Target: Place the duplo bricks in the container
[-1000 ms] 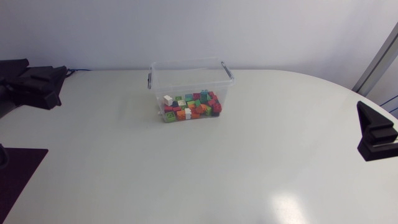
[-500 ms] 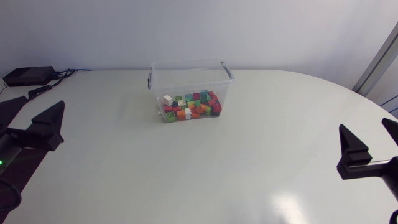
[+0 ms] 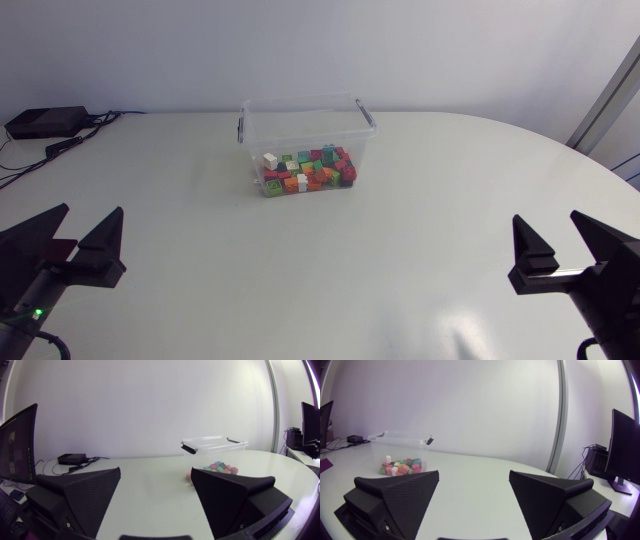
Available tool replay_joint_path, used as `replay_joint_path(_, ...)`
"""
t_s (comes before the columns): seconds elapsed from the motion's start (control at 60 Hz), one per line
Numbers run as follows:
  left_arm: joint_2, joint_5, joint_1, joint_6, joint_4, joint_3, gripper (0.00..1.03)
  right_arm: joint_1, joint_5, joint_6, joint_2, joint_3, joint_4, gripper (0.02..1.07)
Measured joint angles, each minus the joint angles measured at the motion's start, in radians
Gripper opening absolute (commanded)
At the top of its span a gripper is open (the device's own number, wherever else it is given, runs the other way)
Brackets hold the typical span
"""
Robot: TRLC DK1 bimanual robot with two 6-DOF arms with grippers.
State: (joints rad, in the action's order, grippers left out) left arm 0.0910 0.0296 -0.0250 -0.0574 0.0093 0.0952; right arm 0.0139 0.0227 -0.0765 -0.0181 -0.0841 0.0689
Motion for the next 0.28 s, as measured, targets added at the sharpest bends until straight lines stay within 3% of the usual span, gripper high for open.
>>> replay_joint_path(0.283, -0.085, -0.021, 0.020, 0.032, -0.011, -0.079, 0.94, -0.010, -0.019, 0.050, 0.013, 0.063, -0.051, 1.03)
